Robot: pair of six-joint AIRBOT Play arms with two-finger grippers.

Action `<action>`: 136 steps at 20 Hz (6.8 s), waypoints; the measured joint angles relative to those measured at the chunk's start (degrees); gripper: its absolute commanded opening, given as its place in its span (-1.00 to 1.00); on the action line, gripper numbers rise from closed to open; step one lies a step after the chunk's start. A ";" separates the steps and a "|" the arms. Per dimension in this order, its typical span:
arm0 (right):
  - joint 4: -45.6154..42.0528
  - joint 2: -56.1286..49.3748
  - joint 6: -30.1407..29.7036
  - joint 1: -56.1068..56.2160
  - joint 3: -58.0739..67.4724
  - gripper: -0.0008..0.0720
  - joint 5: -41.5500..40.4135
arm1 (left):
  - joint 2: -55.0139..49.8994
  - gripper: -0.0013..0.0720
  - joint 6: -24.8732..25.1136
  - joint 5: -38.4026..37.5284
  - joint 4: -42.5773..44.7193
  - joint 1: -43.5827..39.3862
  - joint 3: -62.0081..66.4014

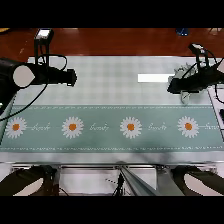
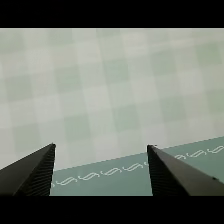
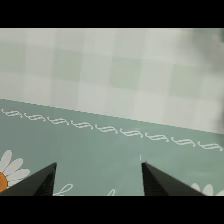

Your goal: Fold the shirts.

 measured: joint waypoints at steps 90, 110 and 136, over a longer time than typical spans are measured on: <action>0.66 -1.60 3.61 25.70 0.04 0.38 -17.55 | 12.74 0.29 6.19 -26.71 -5.07 0.00 -10.75; 7.21 7.17 -8.92 -21.09 -5.92 0.38 -4.85 | -1.11 -0.90 24.00 -1.68 -37.13 13.18 -35.58; 27.80 -7.52 -15.63 -20.28 -27.12 0.32 -13.07 | 3.76 -0.90 27.74 -6.16 -38.77 13.66 -29.94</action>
